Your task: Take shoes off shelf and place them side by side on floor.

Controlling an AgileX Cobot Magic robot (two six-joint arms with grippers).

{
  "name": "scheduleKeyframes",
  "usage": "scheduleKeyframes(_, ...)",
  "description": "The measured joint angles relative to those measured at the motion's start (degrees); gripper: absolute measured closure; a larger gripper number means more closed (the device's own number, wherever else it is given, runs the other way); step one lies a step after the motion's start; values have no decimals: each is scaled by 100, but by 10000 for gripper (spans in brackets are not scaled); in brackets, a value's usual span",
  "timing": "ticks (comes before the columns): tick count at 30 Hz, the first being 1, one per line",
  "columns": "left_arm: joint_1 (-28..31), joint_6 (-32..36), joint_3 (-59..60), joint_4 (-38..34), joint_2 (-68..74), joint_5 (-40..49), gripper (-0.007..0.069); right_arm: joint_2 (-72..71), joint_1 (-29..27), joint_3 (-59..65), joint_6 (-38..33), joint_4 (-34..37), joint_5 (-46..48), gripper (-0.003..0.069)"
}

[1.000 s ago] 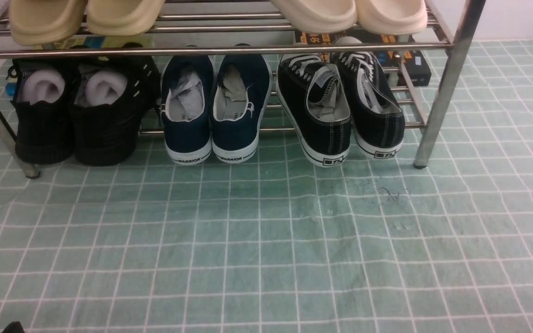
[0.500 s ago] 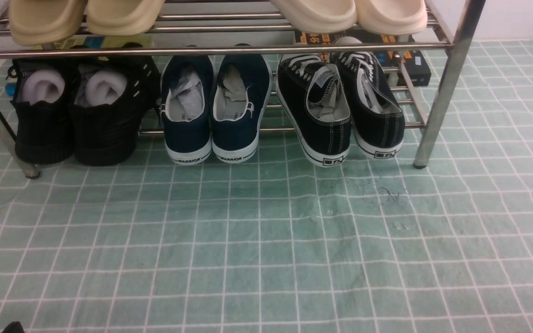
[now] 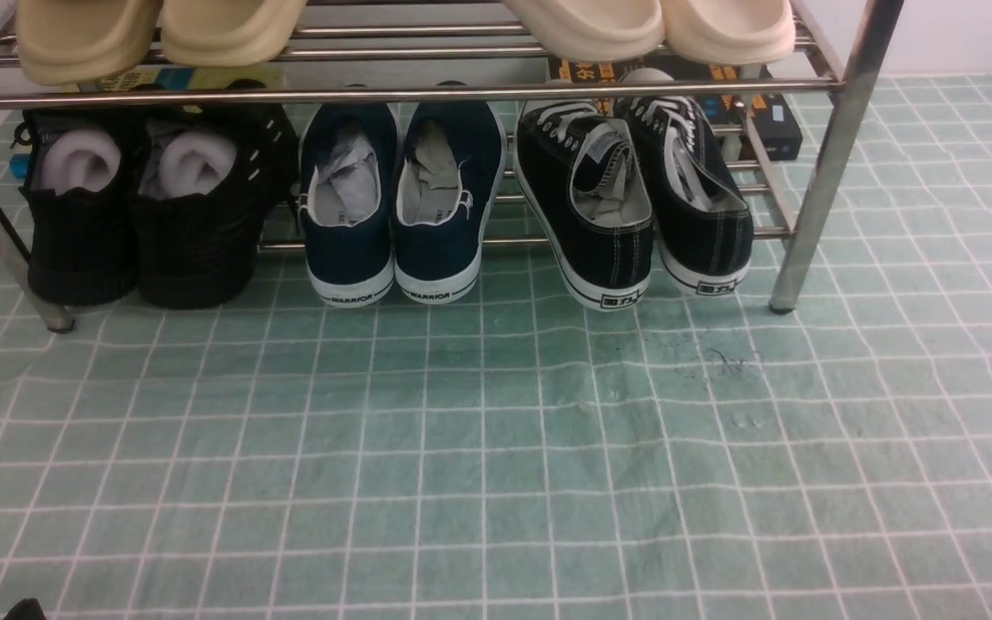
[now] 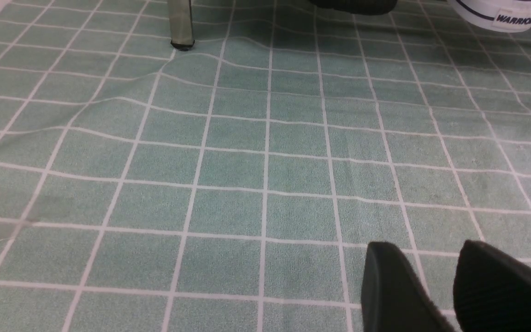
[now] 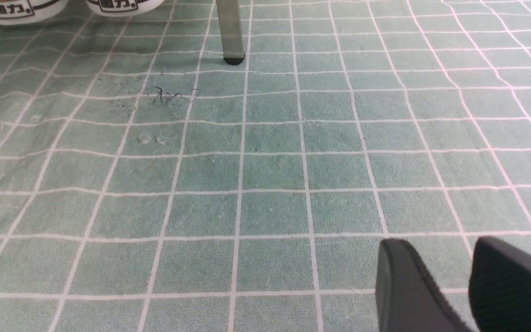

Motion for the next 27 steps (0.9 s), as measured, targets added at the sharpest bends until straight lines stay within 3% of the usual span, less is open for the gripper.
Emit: scheduleKeyframes(27,0,0,0,0,0,0,385,0,0,0,86,139,-28,421)
